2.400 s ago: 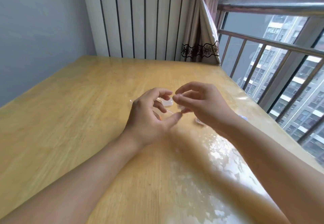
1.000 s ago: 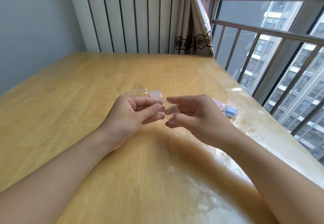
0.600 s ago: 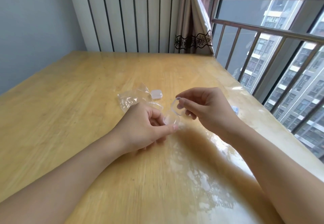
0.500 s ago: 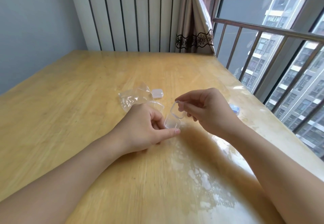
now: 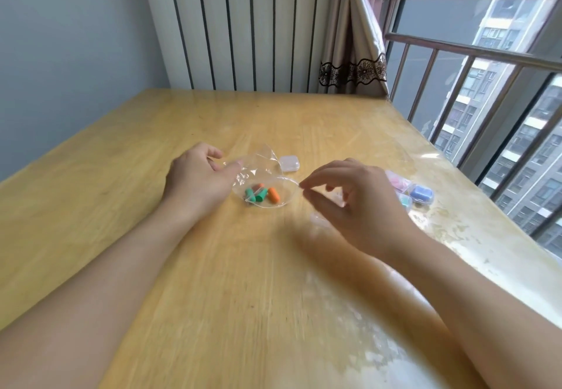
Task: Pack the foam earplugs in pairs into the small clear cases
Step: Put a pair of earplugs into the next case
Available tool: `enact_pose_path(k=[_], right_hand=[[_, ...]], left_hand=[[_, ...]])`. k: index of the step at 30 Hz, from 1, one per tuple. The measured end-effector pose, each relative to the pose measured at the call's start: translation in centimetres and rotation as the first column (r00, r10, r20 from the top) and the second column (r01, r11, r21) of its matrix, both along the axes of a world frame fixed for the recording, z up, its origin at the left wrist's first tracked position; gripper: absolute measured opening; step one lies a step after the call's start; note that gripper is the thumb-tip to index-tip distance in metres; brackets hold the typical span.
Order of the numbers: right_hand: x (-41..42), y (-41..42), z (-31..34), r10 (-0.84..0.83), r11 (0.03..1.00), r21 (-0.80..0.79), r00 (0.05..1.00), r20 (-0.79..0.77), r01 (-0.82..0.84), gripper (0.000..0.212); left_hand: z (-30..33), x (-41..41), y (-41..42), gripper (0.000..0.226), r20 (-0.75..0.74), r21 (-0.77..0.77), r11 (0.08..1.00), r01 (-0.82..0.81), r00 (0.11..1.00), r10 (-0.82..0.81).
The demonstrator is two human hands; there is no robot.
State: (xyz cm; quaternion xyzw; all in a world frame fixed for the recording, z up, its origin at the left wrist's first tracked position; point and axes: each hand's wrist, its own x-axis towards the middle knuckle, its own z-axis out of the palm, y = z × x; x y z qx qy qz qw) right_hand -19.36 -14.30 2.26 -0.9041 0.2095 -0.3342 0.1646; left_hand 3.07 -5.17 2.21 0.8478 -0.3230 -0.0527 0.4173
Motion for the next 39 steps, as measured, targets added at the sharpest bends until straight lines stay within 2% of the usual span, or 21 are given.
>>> enact_pose_path(k=[2,3,6,9,12,15,19,24,27,30,34,37,39], right_hand=[[1.0,1.0,-0.3,0.041,0.998,-0.037,0.997,-0.068,-0.044,0.015],[1.6,1.4,-0.3,0.031,0.999,-0.039,0.996,-0.087,-0.034,0.016],[3.4,1.7,-0.3,-0.042,0.998,-0.051,0.986,-0.159,0.034,0.021],[4.6,1.8,-0.7,-0.077,0.995,-0.072,0.97,-0.229,0.062,0.024],[4.6,1.5,-1.0,-0.121,0.991,-0.092,0.959,-0.256,0.1,0.025],[4.6,1.5,-1.2,-0.159,0.986,-0.096,0.95,-0.269,0.138,0.026],[4.7,1.4,-1.4,-0.188,0.982,-0.078,0.934,-0.303,0.172,0.024],[4.7,1.2,-1.4,-0.204,0.978,-0.023,0.933,-0.295,0.206,0.019],[4.7,1.3,-1.4,-0.196,0.979,0.004,0.941,-0.275,0.205,0.016],[4.8,1.2,-1.4,-0.187,0.978,0.044,0.947,-0.262,0.205,0.012],[5.0,1.2,-1.6,-0.185,0.977,0.053,0.95,-0.251,0.204,0.018],[5.0,1.2,-1.6,-0.184,0.975,0.082,0.955,-0.231,0.208,0.021],[4.9,1.3,-1.5,-0.177,0.974,0.1,0.958,-0.227,0.203,0.023]], left_hand=[[-0.6,-0.3,-0.2,0.048,0.008,0.087,0.996,0.029,1.0,-0.029],[-0.6,-0.5,-0.2,0.045,0.019,0.09,0.995,0.036,0.999,-0.038],[-0.3,-1.2,-0.2,0.016,0.151,0.03,0.994,0.104,0.983,-0.107],[-0.3,-1.8,-0.1,0.016,0.229,0.05,0.974,0.22,0.947,-0.225],[-0.7,-1.7,-0.1,0.02,0.189,0.113,0.947,0.3,0.929,-0.317],[-0.9,-1.5,-0.1,0.023,0.157,0.111,0.933,0.342,0.921,-0.356],[-0.8,-1.7,-0.3,0.038,0.014,0.085,0.887,0.454,0.89,-0.456],[-0.3,-2.1,0.3,0.02,-0.047,0.096,0.812,0.575,0.818,-0.573],[-0.4,-2.2,0.0,0.005,-0.006,0.084,0.822,0.563,0.826,-0.564],[-0.5,-2.0,-0.2,0.013,-0.066,0.081,0.841,0.535,0.845,-0.531],[-0.9,-1.8,-0.2,0.009,-0.135,0.018,0.852,0.524,0.845,-0.517],[-1.1,-1.7,-0.1,0.023,-0.17,-0.028,0.852,0.523,0.838,-0.519],[-1.2,-1.7,-0.1,0.025,-0.174,-0.033,0.844,0.535,0.828,-0.532]])
